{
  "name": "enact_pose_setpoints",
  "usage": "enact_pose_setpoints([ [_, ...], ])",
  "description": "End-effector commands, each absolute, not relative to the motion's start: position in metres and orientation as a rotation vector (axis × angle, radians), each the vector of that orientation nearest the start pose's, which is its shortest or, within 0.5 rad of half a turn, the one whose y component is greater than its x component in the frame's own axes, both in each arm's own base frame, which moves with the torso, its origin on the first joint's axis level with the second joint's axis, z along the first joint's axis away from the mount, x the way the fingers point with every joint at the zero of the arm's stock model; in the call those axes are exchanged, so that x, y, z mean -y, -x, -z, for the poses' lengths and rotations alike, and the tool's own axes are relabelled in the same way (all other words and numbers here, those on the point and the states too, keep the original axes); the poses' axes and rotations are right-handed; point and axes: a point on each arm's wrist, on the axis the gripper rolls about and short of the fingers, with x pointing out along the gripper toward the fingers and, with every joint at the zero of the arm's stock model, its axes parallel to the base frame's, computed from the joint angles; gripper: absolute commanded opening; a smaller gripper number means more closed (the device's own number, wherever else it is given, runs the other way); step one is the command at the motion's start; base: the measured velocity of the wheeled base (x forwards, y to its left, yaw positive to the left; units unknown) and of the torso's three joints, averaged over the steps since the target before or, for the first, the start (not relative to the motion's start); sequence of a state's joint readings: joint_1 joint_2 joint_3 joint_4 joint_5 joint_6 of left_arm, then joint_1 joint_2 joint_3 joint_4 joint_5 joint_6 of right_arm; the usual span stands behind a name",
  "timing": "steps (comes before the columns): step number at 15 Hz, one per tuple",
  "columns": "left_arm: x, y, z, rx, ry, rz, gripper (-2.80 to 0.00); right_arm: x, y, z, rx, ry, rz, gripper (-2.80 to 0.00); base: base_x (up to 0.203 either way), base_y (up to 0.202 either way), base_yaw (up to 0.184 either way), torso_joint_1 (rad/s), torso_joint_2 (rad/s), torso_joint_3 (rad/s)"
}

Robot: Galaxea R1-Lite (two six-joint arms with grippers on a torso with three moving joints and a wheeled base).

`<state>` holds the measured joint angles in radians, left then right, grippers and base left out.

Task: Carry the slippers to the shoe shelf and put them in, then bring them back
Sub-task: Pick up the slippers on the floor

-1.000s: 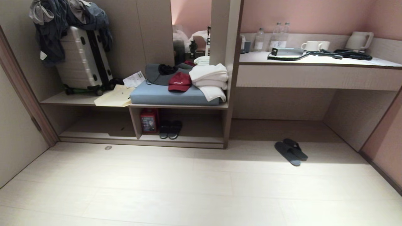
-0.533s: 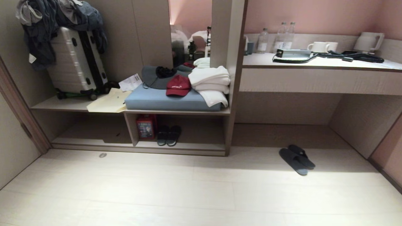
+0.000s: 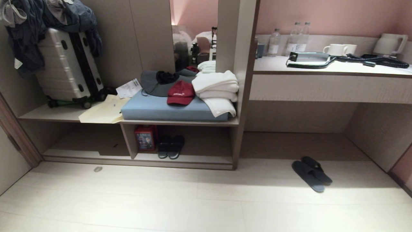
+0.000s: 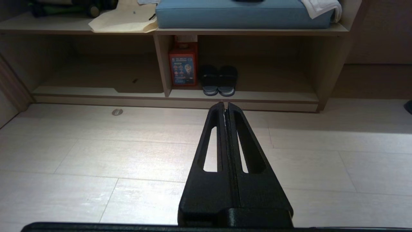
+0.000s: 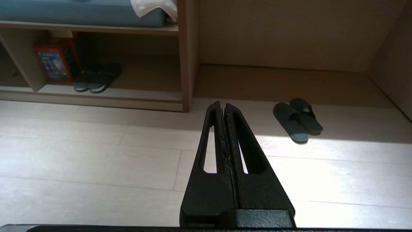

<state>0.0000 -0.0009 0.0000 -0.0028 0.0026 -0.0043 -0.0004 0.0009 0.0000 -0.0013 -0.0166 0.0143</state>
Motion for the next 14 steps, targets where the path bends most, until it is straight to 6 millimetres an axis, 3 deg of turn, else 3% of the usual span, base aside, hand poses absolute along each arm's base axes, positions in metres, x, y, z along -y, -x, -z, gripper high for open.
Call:
enact_pose_setpoints([
  [1,0.0000,0.0228,-0.0758,0.003,0.005,-0.004,-2.80,0.0004,0.0227,-0.0757,0.000,-0.014,0.016,-2.80,0.196,0.000,0.002,0.000,0.00,0.002],
  [14,-0.0001,0.0228,-0.0758,0.003,0.005,-0.003,-2.80,0.0004,0.0227,-0.0757,0.000,-0.015,0.017,-2.80,0.196,0.000,-0.001,0.004,0.00,0.003],
])
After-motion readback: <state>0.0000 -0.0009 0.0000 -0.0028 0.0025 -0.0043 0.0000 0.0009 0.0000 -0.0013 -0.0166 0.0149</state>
